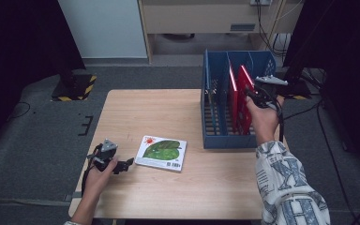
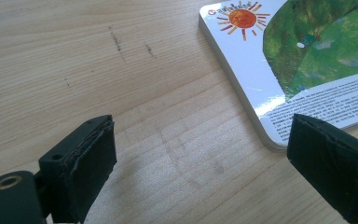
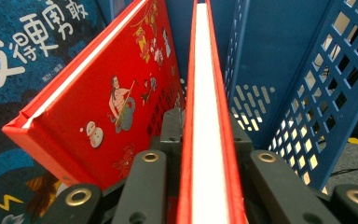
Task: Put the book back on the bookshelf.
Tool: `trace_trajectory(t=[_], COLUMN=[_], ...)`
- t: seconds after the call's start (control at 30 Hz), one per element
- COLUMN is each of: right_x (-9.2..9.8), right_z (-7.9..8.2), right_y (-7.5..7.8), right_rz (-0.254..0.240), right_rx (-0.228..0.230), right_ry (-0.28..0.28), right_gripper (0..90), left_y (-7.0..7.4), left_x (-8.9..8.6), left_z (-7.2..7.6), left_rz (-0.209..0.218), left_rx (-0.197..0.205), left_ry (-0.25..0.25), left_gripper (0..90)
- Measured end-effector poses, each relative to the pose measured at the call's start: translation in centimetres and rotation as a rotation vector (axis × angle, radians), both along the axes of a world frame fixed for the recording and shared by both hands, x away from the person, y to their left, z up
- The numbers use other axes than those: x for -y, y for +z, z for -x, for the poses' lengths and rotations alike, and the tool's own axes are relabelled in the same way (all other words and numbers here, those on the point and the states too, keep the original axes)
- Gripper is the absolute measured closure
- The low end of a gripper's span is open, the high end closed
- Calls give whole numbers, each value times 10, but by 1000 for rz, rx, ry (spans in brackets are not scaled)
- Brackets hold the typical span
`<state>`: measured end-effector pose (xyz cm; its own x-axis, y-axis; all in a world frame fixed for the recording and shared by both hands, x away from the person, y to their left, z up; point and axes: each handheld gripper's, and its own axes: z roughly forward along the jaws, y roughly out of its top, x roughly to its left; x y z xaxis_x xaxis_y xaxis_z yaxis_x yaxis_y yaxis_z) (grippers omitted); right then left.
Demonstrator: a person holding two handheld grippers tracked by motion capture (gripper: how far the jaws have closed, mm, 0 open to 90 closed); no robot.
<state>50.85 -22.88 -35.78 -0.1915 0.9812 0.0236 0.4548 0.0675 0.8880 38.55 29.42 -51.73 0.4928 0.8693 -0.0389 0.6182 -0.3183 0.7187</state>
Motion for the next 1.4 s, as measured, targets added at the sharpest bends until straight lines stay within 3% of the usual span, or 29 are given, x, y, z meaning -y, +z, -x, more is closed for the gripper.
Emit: trace_trajectory(t=[0.93,1.4], right_x=[6,-2], right_z=[4,1], right_y=[9,12], right_rz=[3,26], right_rx=[-8,1], right_ry=[31,-32], right_gripper=[744,786], left_y=[0,0], left_x=[0,0], left_z=[0,0], left_rz=[-1,2], left_rx=[-1,0], left_ry=[0,4], left_gripper=[75,75])
